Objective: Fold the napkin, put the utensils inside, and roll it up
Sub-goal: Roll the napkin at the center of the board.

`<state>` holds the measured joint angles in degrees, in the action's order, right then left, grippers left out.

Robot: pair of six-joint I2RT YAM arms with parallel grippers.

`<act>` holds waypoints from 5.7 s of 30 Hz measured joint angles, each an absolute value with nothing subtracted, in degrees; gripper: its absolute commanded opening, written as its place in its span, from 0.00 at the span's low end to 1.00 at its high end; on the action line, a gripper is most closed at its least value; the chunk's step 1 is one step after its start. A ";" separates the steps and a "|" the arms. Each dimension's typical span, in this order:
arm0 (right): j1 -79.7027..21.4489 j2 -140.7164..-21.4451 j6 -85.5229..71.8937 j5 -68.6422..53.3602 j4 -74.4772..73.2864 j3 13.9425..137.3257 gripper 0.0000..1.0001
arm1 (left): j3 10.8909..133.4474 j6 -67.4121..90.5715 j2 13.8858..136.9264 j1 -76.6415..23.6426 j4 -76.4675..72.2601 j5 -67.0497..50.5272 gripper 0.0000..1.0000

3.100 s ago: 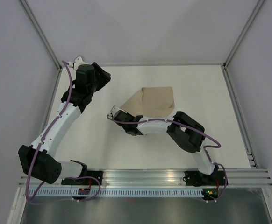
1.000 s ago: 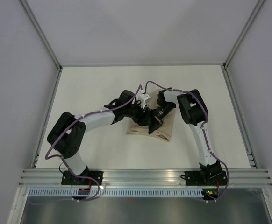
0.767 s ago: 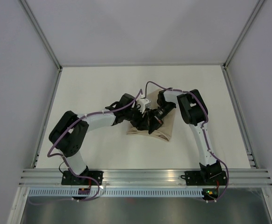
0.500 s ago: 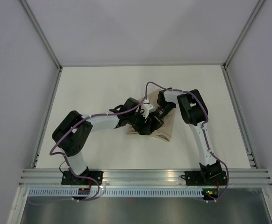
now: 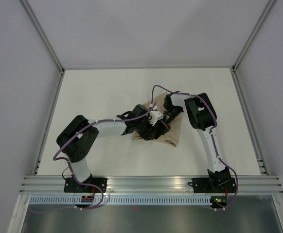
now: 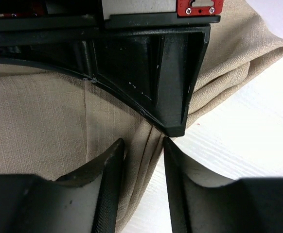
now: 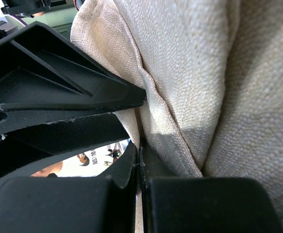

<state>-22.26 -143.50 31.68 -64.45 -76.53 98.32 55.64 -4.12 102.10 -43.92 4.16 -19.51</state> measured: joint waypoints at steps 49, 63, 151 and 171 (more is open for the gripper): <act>-17.56 -89.34 23.49 -28.56 -27.29 59.83 0.55 | 66.22 3.64 109.30 -42.44 16.10 -26.70 0.02; -38.46 -78.17 31.53 -12.95 -16.05 43.92 0.49 | 69.52 6.17 112.01 -42.11 21.21 -30.24 0.02; -17.58 -123.81 39.79 -54.24 -58.19 77.87 0.00 | 52.69 17.80 91.15 -37.45 0.12 -22.09 0.47; -14.04 -136.90 39.18 -58.30 -74.81 87.07 0.00 | 51.55 -3.53 95.42 -59.42 -1.78 3.57 0.52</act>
